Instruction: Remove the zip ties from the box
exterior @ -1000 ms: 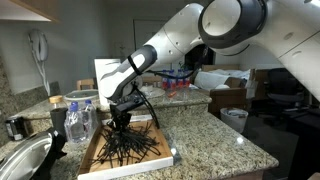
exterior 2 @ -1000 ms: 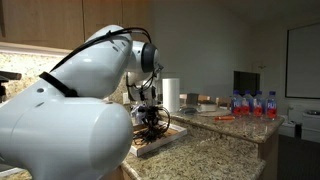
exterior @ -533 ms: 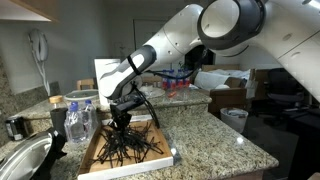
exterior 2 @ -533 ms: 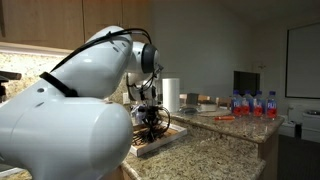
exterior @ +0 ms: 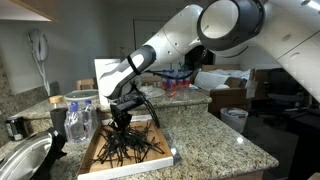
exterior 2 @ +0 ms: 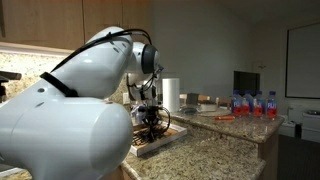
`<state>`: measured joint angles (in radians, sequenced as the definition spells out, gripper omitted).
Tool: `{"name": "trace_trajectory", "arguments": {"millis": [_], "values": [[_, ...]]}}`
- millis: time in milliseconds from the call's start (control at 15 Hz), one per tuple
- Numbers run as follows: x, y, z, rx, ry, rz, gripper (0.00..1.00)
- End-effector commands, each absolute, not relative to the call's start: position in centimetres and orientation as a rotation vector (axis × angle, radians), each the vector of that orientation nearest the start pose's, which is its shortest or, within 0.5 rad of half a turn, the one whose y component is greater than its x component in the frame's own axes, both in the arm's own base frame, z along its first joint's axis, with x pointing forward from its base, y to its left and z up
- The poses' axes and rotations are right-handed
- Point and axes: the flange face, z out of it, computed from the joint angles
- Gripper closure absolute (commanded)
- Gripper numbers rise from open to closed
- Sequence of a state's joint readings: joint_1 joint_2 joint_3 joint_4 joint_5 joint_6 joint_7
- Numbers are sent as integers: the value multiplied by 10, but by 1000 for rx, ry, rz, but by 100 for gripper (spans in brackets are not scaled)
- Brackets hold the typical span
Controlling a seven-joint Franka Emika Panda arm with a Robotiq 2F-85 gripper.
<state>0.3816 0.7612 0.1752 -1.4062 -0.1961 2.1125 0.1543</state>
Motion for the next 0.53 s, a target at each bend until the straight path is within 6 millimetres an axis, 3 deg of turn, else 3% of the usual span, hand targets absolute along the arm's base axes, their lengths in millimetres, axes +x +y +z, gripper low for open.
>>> {"name": "trace_trajectory", "arguments": {"millis": [0,133,200,467], "values": [[632,354,250,-3101,-725,96,92],[634,354,250,-3108,-702,78,92],[630,354,294,-3103,-693,77,92],[633,361,338,-3105,-652,-1,92]]}}
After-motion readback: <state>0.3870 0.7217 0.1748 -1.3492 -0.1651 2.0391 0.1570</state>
